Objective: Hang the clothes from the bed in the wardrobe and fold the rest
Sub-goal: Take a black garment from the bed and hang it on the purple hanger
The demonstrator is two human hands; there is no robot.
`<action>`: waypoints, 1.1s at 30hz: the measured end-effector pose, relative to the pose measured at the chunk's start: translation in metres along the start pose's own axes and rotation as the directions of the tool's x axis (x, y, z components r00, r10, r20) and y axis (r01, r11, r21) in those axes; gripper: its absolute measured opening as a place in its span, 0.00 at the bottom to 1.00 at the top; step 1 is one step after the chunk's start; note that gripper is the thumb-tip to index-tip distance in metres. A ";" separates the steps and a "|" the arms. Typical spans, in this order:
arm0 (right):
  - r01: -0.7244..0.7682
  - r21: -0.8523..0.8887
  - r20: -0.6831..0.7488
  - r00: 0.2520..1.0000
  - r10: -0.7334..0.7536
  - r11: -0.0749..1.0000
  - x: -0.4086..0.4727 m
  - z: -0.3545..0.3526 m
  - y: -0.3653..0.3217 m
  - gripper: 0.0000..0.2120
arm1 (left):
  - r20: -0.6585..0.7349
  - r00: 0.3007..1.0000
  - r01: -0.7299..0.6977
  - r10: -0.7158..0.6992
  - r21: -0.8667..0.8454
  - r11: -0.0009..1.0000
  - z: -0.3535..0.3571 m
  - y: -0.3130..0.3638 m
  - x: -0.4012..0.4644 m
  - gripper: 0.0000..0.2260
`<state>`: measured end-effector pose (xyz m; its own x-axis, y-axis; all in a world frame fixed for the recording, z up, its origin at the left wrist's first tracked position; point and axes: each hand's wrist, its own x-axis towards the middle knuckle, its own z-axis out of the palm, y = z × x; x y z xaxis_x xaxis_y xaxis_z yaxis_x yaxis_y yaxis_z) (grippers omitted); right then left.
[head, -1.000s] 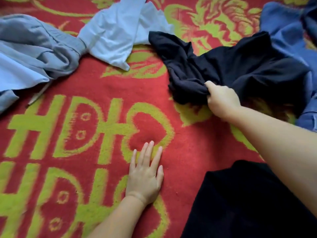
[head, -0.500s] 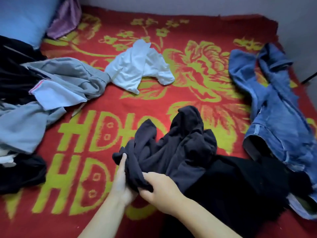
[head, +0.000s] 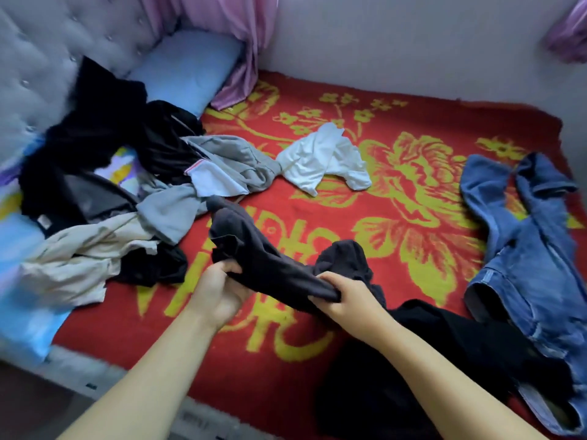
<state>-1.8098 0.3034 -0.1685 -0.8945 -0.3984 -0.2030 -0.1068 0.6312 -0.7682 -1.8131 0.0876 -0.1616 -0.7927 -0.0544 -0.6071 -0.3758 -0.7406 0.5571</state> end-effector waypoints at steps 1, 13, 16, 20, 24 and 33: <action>0.018 0.063 -0.009 1.000 -0.018 0.998 -0.001 -0.011 -0.008 0.04 | 0.011 0.999 -0.037 0.036 0.024 0.999 0.002 0.006 -0.011 0.14; 0.364 -0.141 0.053 0.931 -0.360 0.921 0.011 -0.104 -0.203 0.12 | 0.081 0.840 -0.533 0.536 -0.054 0.844 0.018 0.138 -0.173 0.09; 0.417 -0.095 0.041 0.909 -0.415 0.904 0.004 -0.099 -0.252 0.17 | 0.074 0.758 -0.622 0.648 -0.218 0.752 0.010 0.166 -0.224 0.07; 0.514 -0.024 0.047 0.858 -0.512 0.858 -0.010 -0.084 -0.302 0.22 | 0.062 0.642 -0.699 0.764 -0.364 0.616 -0.006 0.181 -0.292 0.07; 0.624 -0.122 0.085 0.781 -0.619 0.771 -0.030 -0.039 -0.335 0.12 | 0.086 0.594 -0.716 0.800 -0.397 0.574 -0.012 0.183 -0.354 0.11; 0.426 0.395 0.369 0.738 -0.565 0.814 -0.151 0.103 -0.376 0.20 | -0.001 0.614 -0.729 0.789 -0.383 0.567 -0.063 0.177 -0.452 0.09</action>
<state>-1.5895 0.0580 0.0882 -0.4393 -0.8964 0.0598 -0.2964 0.0818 -0.9515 -1.4914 -0.0608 0.1755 -0.7831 -0.6183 0.0663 0.5487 -0.6369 0.5416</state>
